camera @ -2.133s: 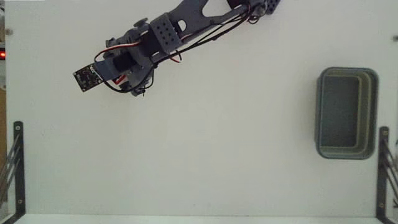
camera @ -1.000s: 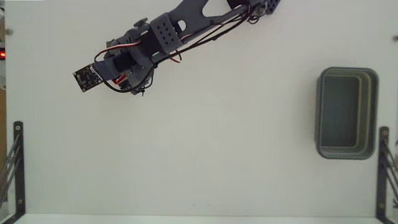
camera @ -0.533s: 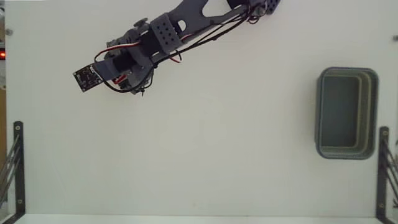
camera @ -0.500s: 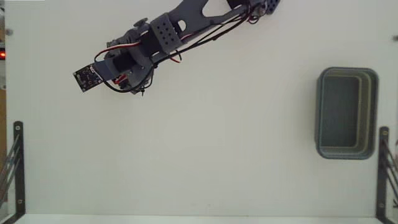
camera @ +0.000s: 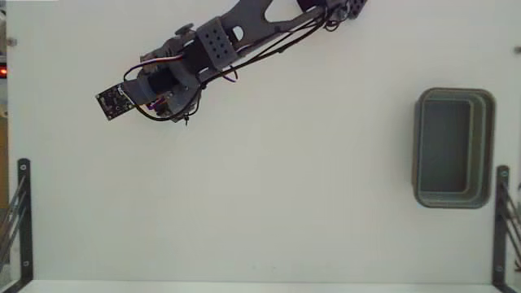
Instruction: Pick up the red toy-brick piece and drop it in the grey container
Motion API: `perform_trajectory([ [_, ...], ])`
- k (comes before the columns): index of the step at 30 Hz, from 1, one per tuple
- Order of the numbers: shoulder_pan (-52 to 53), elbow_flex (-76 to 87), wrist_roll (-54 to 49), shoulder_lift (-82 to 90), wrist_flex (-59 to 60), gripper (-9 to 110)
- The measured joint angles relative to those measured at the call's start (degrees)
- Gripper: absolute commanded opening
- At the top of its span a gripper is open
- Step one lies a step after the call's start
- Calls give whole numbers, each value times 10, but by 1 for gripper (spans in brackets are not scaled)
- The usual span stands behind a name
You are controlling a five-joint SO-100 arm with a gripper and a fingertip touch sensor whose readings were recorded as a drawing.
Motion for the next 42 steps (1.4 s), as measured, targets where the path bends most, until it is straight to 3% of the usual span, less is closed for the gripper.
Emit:
perform_trajectory([
  [42,0,0,0,0,0,50],
])
